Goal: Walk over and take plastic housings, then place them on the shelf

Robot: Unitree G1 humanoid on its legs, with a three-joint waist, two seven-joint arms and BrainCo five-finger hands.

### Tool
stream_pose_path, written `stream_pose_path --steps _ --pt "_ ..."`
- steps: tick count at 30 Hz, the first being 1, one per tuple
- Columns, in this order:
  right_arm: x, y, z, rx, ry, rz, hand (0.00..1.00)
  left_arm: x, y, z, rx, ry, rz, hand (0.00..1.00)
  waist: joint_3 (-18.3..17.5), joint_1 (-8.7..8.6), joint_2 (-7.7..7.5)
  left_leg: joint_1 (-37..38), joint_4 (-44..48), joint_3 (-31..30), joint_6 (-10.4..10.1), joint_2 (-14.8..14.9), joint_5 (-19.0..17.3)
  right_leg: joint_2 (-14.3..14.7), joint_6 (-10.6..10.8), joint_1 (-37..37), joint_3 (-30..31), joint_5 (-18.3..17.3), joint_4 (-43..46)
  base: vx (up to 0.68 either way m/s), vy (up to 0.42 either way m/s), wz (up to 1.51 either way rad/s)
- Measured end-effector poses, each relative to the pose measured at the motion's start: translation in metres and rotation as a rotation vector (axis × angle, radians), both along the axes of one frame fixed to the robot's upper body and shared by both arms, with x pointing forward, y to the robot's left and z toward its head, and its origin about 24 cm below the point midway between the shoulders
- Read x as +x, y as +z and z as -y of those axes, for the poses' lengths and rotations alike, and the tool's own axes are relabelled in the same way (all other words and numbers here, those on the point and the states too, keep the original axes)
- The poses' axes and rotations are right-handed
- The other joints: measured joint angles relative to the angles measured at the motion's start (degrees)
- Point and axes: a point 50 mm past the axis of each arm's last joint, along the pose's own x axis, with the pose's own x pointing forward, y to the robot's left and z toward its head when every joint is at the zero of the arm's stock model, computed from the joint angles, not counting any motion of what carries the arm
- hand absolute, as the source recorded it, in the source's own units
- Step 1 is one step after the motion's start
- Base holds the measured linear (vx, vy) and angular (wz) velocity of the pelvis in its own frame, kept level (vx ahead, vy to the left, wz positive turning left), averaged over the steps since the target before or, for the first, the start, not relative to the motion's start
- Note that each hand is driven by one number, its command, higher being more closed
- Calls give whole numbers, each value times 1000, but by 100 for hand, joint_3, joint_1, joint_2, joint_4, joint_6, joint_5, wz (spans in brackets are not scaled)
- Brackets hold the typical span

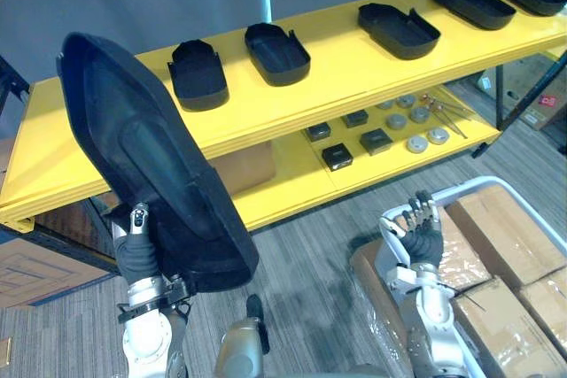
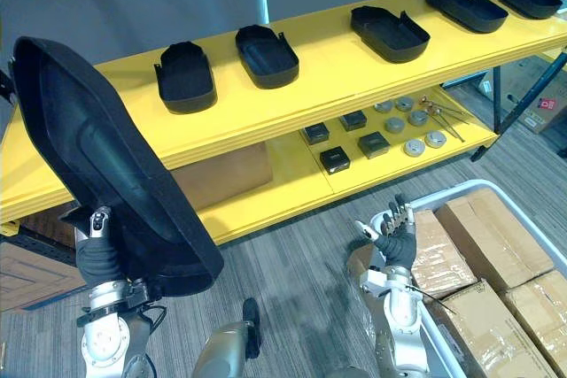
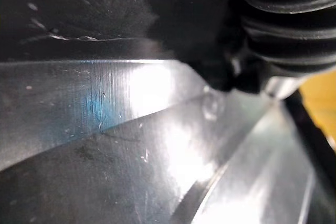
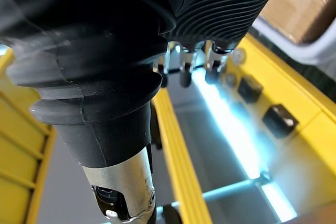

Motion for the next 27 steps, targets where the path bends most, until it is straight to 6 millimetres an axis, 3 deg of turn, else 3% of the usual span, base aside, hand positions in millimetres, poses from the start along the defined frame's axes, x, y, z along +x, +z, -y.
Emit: stream_pose_path --steps 1,2,3,4,5,6,7,9,11,13,14,18,22,27 --pt "-2 -2 2 -4 -3 -10 0 2 0 1 9 -9 0 100 -16 -84 39 31 -101 -110 -8 -98 -61 -111 -574 -365 408 334 758 199 204 52" --pt "-3 -2 3 -4 -7 -12 0 4 3 2 43 -16 6 100 -65 -182 114 207 -510 -205 -7 -148 -62 -97 -907 -931 981 1078 1455 272 273 60" --pt "-3 -2 2 -7 -5 -9 0 5 5 2 58 -18 12 100 -77 -224 146 333 -804 -248 -12 -146 -51 13 -776 -1172 1282 1221 1746 237 209 60" --pt "-4 -1 2 -20 -6 -4 0 9 11 1 94 -29 33 100 -78 -309 156 508 -1228 -463 23 -97 -8 458 -465 -1479 1694 791 1919 237 109 58" --pt "-6 -1 2 -39 -5 -3 0 11 13 2 106 -33 43 100 -82 -367 149 669 -1477 -546 123 -87 107 772 -445 -1627 1879 482 1786 239 16 67" --pt "-12 2 7 -65 -20 13 0 15 17 1 120 -41 57 100 -76 -399 156 870 -1643 -663 136 -135 182 1120 -603 -1733 1934 193 1244 235 -1 42" --pt "-14 5 10 -76 -30 26 0 17 18 2 121 -44 64 100 -78 -407 153 918 -1642 -718 137 -180 182 1189 -675 -1815 1960 151 1042 237 -28 51" --pt "-20 13 19 -105 -62 69 0 23 23 3 123 -53 92 100 -73 -570 163 1018 -1640 -991 138 -237 179 1315 -703 -2186 2109 161 698 171 -47 58" --pt "-24 15 23 -112 -79 75 0 26 21 4 130 -64 82 100 -58 -713 191 1116 -1631 -1162 91 -233 154 1419 -555 -2328 2515 314 225 249 -100 70" --pt "-27 15 21 -110 -72 76 0 25 18 5 135 -75 65 100 -208 -648 -94 1250 -1616 -1151 -48 -418 50 1260 -614 -2275 2720 1135 -459 308 -233 47" --pt "-23 19 21 -122 -60 93 0 24 14 8 112 -72 48 100 -260 -648 -62 1303 -1534 -1209 -168 -383 -44 1253 -332 -2139 2683 1304 -559 292 -251 21" --pt "-12 38 25 -161 -50 177 0 18 11 17 75 -79 45 100 -450 -542 272 1348 -1484 -1184 -404 15 -212 1652 -480 -1602 2442 1432 -1290 262 -171 12" --pt "-6 57 38 -182 -133 270 0 18 18 16 68 -75 82 100 -456 -503 295 1421 -1490 -1168 -409 85 -211 1724 -511 -1376 2275 1407 -1435 167 -71 28" --pt "-16 76 42 -195 -197 372 0 18 25 21 59 -84 139 100 -437 -572 342 1440 -1649 -1113 -357 -103 -50 1516 -529 -1080 1715 1134 -1395 21 11 61"
